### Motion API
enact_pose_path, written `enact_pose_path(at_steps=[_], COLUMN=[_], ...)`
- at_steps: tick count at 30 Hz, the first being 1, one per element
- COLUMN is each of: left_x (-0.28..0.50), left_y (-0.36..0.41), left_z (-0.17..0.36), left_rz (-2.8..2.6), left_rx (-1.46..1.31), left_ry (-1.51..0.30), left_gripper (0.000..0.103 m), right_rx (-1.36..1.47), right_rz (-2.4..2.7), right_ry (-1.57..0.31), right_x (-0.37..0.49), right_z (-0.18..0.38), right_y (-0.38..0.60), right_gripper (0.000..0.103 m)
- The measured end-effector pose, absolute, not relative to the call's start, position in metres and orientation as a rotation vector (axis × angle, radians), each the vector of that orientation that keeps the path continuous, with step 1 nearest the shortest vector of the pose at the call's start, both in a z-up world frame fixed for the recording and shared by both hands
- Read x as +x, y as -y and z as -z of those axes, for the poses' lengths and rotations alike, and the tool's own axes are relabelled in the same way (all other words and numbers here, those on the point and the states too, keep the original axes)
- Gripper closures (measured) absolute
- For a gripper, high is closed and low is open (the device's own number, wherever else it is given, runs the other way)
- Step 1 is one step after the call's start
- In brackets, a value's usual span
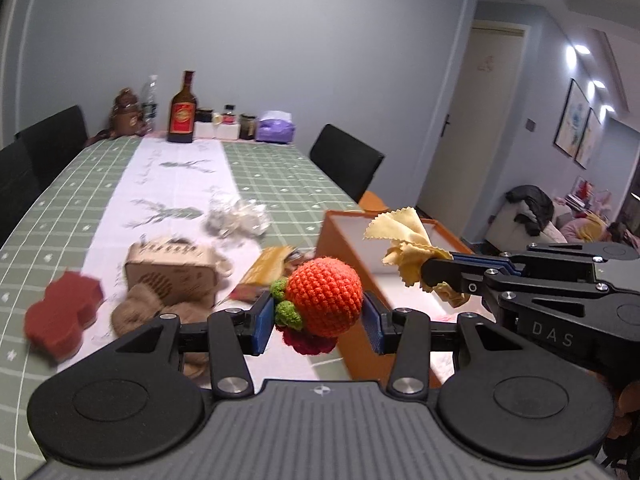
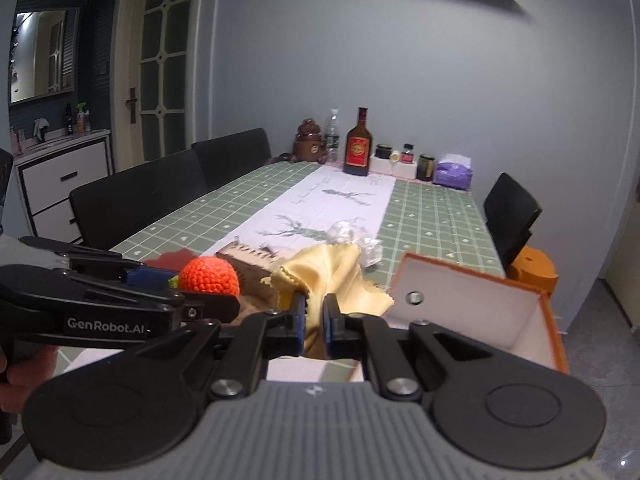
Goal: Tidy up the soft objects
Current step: 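Carry the fruit and yellow cloth over the orange box with both grippers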
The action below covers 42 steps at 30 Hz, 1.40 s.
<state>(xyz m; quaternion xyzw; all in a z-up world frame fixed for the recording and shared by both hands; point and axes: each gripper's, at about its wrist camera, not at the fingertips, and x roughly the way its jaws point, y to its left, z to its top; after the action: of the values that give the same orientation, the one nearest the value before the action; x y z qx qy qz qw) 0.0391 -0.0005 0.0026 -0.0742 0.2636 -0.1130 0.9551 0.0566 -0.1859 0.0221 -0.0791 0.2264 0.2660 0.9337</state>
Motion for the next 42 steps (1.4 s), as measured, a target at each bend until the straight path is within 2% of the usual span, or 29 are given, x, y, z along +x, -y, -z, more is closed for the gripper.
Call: enact_pose_path(at_steps=[8, 15, 33, 42], left_x=[0.086, 0.124, 0.196, 0.210], left_y=[0.049, 0.099, 0.164, 0.170], left_z=[-0.018, -0.014, 0.052, 0.071], left_rz=[0.360, 0.435, 0.509, 0.511], left_rx=[-0.112, 0.005, 0.223, 0.255], left_ry=[-0.565, -0.607, -0.819, -0.881], left_gripper=[0.051, 0.051, 0.051, 0.051], right_rx=[-0.195, -0.264, -0.341, -0.428], right_rz=[-0.455, -0.387, -0.357, -0.420], right_ry=[-0.484, -0.566, -0.833, -0.871], right_x=[0.088, 0.129, 0.224, 0.234], right_z=[-0.043, -0.036, 0.052, 0.070], right_y=[0.235, 0.269, 0.312, 0.304], right_gripper=[0.097, 0.097, 0.096, 0.096])
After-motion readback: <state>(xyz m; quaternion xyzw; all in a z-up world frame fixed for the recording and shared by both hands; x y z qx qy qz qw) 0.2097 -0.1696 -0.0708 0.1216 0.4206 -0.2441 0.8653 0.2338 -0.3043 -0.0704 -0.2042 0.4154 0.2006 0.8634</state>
